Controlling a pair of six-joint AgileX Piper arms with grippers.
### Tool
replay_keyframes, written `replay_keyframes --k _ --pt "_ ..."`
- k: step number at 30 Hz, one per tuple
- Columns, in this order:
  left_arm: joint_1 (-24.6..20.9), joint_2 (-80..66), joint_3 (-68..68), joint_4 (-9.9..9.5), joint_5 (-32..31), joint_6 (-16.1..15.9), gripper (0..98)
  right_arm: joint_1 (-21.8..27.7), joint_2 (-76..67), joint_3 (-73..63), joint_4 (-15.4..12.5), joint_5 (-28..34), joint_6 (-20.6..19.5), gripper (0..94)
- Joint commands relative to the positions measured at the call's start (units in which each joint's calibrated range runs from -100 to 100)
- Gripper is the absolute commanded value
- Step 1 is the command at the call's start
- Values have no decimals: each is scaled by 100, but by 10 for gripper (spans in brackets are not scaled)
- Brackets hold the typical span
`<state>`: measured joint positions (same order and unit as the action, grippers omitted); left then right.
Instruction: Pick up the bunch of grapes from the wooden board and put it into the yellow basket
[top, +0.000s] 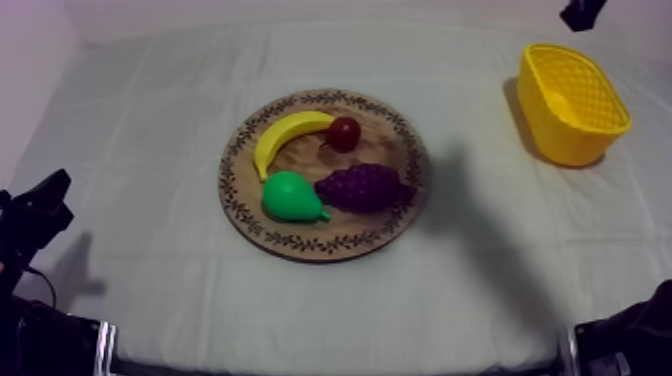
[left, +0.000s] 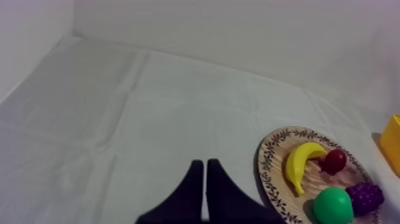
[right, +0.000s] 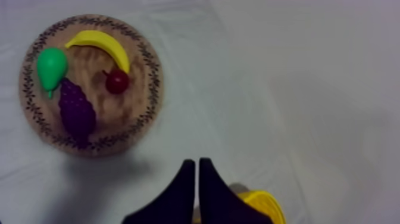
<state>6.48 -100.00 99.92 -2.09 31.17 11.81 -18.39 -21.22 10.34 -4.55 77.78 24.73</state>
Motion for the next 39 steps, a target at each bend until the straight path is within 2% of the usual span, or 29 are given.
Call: replay_keyframes --k 1,8,18,27,34,39 --pt "0 0 -3 -3 -5 -2 1 -172 282 -184 -13 295 -12 6" --pt "0 0 -3 -3 -5 -2 1 -444 1047 -815 -7 890 -190 6" --pt "0 0 -3 -3 -5 -2 1 -602 2102 -1680 13 1731 -244 7" --pt "0 0 -3 -3 -5 -2 1 -888 2617 -1844 135 1975 -220 14" --pt "0 0 -3 -3 -5 -2 1 -1082 2890 -1757 151 2015 -253 67" --pt "0 0 -3 -3 -5 -2 1 -1135 3047 -1612 137 2017 -248 173"
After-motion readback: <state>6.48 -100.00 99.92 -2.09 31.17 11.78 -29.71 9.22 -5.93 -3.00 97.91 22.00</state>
